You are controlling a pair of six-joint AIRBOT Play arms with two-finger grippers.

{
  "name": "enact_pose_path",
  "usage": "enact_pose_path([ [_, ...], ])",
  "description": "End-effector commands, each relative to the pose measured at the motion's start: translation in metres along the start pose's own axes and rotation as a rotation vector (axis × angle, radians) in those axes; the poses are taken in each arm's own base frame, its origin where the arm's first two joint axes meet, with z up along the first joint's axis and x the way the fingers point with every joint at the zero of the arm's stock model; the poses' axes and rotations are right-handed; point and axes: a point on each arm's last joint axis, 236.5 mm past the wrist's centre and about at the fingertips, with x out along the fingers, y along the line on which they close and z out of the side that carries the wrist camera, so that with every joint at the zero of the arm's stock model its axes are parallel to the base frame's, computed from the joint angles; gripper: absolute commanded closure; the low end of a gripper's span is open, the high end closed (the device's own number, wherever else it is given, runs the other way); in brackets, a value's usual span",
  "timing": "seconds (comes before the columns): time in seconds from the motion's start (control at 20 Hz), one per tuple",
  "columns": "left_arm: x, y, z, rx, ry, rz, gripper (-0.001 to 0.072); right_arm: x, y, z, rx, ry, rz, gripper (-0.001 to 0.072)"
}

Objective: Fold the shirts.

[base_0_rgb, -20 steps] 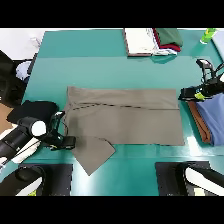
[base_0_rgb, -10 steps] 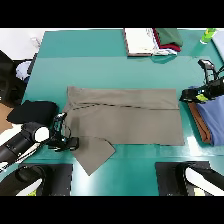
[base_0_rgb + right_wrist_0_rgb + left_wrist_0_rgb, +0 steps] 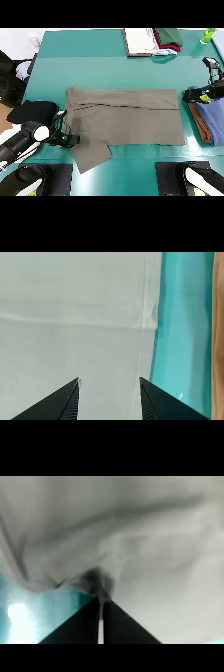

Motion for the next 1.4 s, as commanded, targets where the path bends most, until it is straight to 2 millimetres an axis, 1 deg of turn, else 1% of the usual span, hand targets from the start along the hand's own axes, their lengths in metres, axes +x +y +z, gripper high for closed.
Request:
enact_pose_path([
  [0.0,-0.020,-0.008,0.011,0.066,-0.022,0.005,0.0675,0.010,-0.009,-0.034,0.000,0.120,-0.030,0.0275],
  [0.1,-0.030,-0.011,0.016,0.099,-0.033,0.011,0.0675,0.024,-0.022,-0.065,0.049,0.197,-0.039,0.0274],
  [0.15,-0.033,-0.013,0.019,0.111,-0.042,0.008,0.0675,0.030,-0.030,-0.079,0.087,0.225,-0.042,0.0258],
  [0.2,-0.036,-0.016,0.022,0.121,-0.051,0.003,0.0675,0.035,-0.040,-0.096,0.134,0.259,-0.047,0.0184],
  [0.25,-0.037,-0.018,0.024,0.132,-0.059,-0.001,0.0675,0.039,-0.048,-0.114,0.187,0.295,-0.048,0.0125],
  [0.35,-0.038,-0.018,0.025,0.133,-0.061,-0.002,0.0675,0.049,-0.055,-0.147,0.273,0.377,-0.034,0.0125],
  [0.4,-0.038,-0.018,0.025,0.133,-0.061,-0.002,0.0675,0.055,-0.052,-0.161,0.298,0.409,-0.007,0.0128],
  [0.45,-0.038,-0.018,0.025,0.133,-0.061,-0.002,0.0675,0.062,-0.048,-0.171,0.319,0.427,0.016,0.0134],
  [0.55,-0.038,-0.018,0.024,0.132,-0.061,-0.003,0.0674,0.073,-0.046,-0.184,0.327,0.443,0.018,0.0137],
  [0.6,-0.038,-0.018,0.025,0.132,-0.061,-0.003,0.0675,0.076,-0.044,-0.187,0.333,0.445,0.027,0.0139],
  [0.7,-0.038,-0.019,0.025,0.131,-0.061,-0.003,0.0675,0.080,-0.031,-0.186,0.341,0.438,0.080,0.0186],
  [0.8,-0.038,-0.018,0.024,0.131,-0.061,-0.003,0.0674,0.080,-0.027,-0.185,0.336,0.436,0.093,0.0190],
  [0.95,-0.038,-0.018,0.024,0.131,-0.060,-0.003,0.0674,0.080,-0.015,-0.188,0.262,0.465,0.097,0.0218],
  [1.0,-0.038,-0.018,0.024,0.131,-0.060,-0.003,0.0674,0.081,-0.011,-0.189,0.227,0.470,0.096,0.0260],
  [1.1,-0.038,-0.018,0.023,0.132,-0.054,0.000,0.0674,0.082,-0.003,-0.188,0.185,0.475,0.096,0.0270],
  [1.15,-0.038,-0.017,0.022,0.132,-0.050,0.001,0.0674,0.082,-0.001,-0.189,0.169,0.478,0.098,0.0295],
  [1.25,-0.038,-0.016,0.020,0.132,-0.043,0.004,0.0674,0.082,0.003,-0.190,0.147,0.485,0.099,0.0549],
  [1.35,-0.038,-0.014,0.017,0.154,-0.027,0.013,0.0674,0.082,0.002,-0.191,0.134,0.488,0.092,0.0692],
])
